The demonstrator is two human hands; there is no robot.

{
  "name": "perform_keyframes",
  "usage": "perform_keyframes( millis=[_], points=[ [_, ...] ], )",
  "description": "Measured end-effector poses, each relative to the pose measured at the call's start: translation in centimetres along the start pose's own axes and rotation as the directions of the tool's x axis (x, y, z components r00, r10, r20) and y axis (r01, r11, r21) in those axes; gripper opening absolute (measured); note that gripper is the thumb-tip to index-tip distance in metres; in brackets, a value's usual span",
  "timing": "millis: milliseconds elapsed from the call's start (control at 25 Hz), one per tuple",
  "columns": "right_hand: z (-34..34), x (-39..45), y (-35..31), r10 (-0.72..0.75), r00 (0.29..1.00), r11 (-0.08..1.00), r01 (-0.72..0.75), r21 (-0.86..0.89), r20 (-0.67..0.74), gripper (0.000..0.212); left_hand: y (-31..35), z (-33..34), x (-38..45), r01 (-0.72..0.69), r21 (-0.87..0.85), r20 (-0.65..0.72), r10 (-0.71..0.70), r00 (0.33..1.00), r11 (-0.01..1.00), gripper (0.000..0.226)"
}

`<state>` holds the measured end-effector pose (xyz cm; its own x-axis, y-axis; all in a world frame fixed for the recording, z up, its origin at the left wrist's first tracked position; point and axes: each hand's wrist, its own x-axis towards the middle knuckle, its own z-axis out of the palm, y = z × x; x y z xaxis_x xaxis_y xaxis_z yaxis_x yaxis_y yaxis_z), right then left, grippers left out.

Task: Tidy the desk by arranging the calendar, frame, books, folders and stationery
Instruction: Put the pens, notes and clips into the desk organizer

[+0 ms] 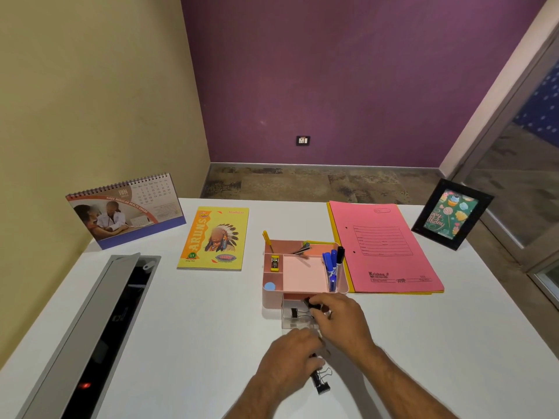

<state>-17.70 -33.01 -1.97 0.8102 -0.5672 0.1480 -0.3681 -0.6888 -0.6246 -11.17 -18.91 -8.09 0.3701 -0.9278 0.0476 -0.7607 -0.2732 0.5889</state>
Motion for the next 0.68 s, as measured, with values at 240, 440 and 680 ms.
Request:
perform_keyframes(
  millis=[240, 440, 680],
  points=[
    [0.5, 0.1, 0.4, -0.024, 0.999, 0.991, 0.027, -0.133, 0.025, 0.025, 0.0, 0.7, 0.0, -0.032, 0.228, 0.200, -0.015, 0.980, 0.973, 0.026],
    [0.3, -0.4, 0.3, 0.019, 0.997, 1.000, -0.021, -0.017, -0.078, 0.020, 0.3, 0.8, 0.1, -0.015, 0.320, 0.218, -0.058, 0.974, 0.947, 0.030],
    [0.3, -1.5, 0.9, 0.053, 0.988, 0.996, -0.042, 0.081, -0.142, 0.018, 0.5, 1.0, -0.1, 0.056, 0.292, 0.213, -0.122, 0.969, 0.955, 0.032]
  ],
)
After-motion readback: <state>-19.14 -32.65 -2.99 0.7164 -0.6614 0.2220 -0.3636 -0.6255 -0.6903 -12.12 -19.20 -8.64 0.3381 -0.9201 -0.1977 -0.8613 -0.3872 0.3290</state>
